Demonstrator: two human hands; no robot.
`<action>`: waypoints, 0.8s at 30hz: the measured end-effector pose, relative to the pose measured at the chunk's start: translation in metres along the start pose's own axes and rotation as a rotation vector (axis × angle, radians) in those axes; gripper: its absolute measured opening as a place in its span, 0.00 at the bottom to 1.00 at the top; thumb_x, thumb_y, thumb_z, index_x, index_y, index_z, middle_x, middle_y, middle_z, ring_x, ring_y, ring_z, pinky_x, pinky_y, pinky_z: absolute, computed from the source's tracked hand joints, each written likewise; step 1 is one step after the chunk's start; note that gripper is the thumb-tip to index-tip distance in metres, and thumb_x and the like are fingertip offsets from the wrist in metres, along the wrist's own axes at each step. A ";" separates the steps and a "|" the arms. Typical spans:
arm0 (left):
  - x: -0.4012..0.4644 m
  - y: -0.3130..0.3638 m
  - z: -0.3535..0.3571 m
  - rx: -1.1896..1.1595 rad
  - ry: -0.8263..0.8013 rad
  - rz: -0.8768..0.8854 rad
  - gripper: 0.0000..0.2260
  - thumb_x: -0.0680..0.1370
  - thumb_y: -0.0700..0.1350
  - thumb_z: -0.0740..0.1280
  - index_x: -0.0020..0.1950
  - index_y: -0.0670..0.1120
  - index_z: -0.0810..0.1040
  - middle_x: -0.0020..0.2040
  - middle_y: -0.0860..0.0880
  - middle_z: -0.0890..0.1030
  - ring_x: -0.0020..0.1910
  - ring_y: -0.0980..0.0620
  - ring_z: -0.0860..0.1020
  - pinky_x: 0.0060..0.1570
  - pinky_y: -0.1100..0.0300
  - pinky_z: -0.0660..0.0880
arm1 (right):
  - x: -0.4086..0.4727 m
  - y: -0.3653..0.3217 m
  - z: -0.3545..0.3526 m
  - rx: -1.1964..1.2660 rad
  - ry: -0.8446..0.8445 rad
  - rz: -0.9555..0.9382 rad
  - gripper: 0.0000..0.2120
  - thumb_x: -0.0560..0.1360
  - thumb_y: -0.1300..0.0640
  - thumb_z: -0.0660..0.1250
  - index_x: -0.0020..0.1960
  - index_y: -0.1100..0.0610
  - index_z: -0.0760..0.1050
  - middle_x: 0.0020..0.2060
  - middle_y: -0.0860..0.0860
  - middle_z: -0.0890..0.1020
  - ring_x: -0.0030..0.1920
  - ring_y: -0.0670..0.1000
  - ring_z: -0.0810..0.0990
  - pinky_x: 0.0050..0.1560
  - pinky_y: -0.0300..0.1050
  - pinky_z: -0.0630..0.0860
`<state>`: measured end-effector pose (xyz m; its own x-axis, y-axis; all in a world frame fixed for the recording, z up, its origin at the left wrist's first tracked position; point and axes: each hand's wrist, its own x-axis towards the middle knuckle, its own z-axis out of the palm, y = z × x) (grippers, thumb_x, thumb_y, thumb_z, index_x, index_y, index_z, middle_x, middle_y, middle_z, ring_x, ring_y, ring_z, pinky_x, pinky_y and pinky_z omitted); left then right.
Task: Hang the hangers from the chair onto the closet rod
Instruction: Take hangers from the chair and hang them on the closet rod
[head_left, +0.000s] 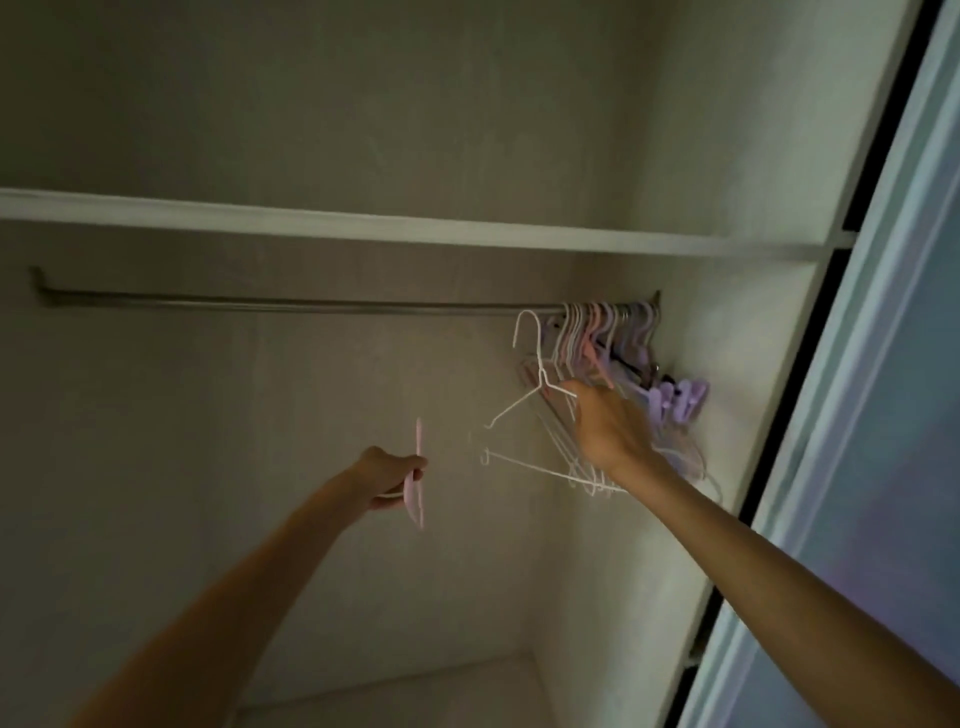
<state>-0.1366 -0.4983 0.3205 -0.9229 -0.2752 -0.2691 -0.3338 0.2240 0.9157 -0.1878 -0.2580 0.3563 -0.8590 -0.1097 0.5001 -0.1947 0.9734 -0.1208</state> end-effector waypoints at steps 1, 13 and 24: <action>0.005 0.006 0.001 0.007 0.016 0.007 0.13 0.77 0.44 0.66 0.32 0.44 0.74 0.30 0.47 0.73 0.29 0.53 0.71 0.18 0.72 0.69 | 0.012 -0.001 0.002 0.016 0.022 -0.004 0.25 0.77 0.67 0.55 0.69 0.45 0.67 0.61 0.57 0.77 0.58 0.60 0.77 0.50 0.49 0.75; 0.049 0.044 0.000 -0.022 0.096 0.009 0.11 0.77 0.42 0.66 0.34 0.43 0.73 0.33 0.48 0.73 0.31 0.55 0.72 0.20 0.69 0.71 | 0.098 -0.009 0.045 0.052 -0.068 0.071 0.20 0.80 0.58 0.56 0.71 0.53 0.64 0.61 0.60 0.75 0.61 0.61 0.75 0.57 0.52 0.73; 0.082 0.052 -0.013 0.052 0.047 0.022 0.10 0.76 0.43 0.66 0.35 0.43 0.74 0.36 0.47 0.74 0.34 0.53 0.73 0.31 0.67 0.72 | 0.114 -0.003 0.056 -0.033 0.023 -0.108 0.24 0.77 0.54 0.60 0.72 0.57 0.60 0.69 0.58 0.68 0.66 0.59 0.70 0.61 0.53 0.70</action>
<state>-0.2274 -0.5210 0.3502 -0.9206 -0.3130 -0.2336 -0.3241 0.2786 0.9041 -0.3115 -0.2843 0.3659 -0.8226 -0.2098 0.5285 -0.2691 0.9624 -0.0368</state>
